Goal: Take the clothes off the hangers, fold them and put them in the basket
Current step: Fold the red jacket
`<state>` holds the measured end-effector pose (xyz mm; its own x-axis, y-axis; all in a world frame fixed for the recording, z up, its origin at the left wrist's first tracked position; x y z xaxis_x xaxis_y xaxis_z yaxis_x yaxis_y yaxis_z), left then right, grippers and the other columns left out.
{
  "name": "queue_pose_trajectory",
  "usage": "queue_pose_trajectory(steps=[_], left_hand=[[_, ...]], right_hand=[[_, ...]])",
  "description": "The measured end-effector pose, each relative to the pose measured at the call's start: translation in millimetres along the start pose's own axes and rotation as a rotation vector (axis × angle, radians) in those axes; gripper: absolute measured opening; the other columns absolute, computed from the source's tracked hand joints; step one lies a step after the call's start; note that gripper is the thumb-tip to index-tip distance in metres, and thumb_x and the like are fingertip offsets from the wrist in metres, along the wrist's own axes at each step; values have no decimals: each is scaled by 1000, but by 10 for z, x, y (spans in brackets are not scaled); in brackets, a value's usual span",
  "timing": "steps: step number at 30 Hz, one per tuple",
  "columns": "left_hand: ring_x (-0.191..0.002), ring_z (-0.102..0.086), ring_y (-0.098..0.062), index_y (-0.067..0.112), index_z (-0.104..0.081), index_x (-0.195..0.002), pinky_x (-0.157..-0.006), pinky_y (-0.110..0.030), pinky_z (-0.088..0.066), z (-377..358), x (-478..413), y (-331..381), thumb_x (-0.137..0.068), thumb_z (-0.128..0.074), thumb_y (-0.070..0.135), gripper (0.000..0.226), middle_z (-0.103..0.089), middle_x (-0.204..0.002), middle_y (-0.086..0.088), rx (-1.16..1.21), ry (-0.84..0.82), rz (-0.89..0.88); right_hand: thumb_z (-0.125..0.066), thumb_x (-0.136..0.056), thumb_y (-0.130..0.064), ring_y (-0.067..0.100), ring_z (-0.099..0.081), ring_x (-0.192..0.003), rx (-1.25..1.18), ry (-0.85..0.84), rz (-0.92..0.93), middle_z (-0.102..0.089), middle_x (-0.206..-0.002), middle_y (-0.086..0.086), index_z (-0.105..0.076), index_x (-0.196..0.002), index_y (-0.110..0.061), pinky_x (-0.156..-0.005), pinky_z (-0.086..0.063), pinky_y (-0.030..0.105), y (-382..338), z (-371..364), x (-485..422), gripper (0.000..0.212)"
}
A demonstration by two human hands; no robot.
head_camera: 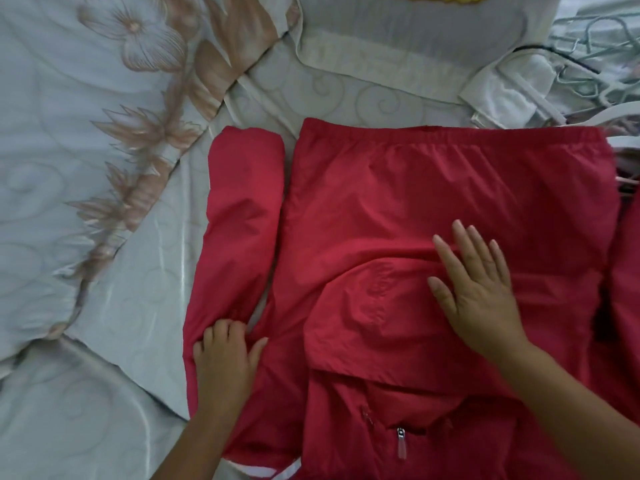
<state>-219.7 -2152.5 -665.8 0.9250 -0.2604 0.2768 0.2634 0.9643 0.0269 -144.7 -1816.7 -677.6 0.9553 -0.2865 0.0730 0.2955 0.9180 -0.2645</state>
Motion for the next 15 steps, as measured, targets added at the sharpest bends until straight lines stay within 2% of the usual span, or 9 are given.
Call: queue_pose_trajectory(steps=[1,3,4,6,8,10,15], left_hand=[[-78,-60,-36,6,-57,-88,-67,-45,-48,40,-20,28,-78,-42,43,42,-61,-89,-16,46,78,-13],[-103,-56,-37,6,-50,-110,-86,-46,-45,150,-108,249,-81,-44,36,43,-60,-113,-20,147,214,-183],[-117,-49,-33,7,-46,-120,-98,-42,-38,202,-187,407,-83,-44,34,45,-56,-126,-19,173,246,-296],[-133,-33,-25,10,-39,-134,-110,-37,-22,175,-393,679,-91,-40,40,53,-41,-144,-14,160,219,-454],[-139,-23,-23,11,-30,-141,-113,-40,-13,25,-561,808,-96,-24,53,62,-30,-150,-12,101,118,-433],[-140,-21,-24,10,-25,-144,-114,-42,-9,-196,-655,795,-94,-11,62,74,-28,-151,-14,33,30,-374],[-139,-20,-26,7,-27,-143,-114,-41,-6,-342,-691,788,-91,-13,65,79,-29,-150,-16,10,-26,-387]], right_hand=[[-14,-98,-53,27,-25,-140,18,-53,-6,-29,-152,11,-35,-142,-16,-115,-5,37,-35,-65,-36,61],[-8,-97,-57,26,-25,-139,26,-83,-30,-30,-151,12,-38,-142,-16,-115,-3,35,-62,-130,-72,68],[-10,-98,-56,25,-22,-140,11,-58,-38,-29,-152,12,-35,-143,-16,-115,-3,36,-101,-114,-92,65],[-17,-98,-51,24,-18,-142,-15,5,-16,-24,-153,10,-29,-145,-17,-116,-6,40,-213,-73,-77,58],[-19,-98,-49,25,-18,-142,6,23,0,-22,-154,10,-27,-145,-19,-117,-8,44,-252,-116,30,57],[-13,-98,-53,26,-19,-142,71,-27,-18,-24,-153,12,-27,-145,-21,-116,-9,45,-184,-248,162,58],[-9,-96,-55,27,-21,-141,151,-105,-52,-28,-152,13,-27,-144,-23,-116,-8,45,-57,-420,194,60]])
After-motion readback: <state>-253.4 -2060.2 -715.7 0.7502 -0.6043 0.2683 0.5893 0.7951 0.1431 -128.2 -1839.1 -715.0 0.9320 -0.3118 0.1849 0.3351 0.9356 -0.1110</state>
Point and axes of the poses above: each hand's wrist, its own x-axis away from the middle knuckle, its own z-axis out of the back of the hand, y = z × x, the point moved 1 cm from there along -x, towards the middle knuckle
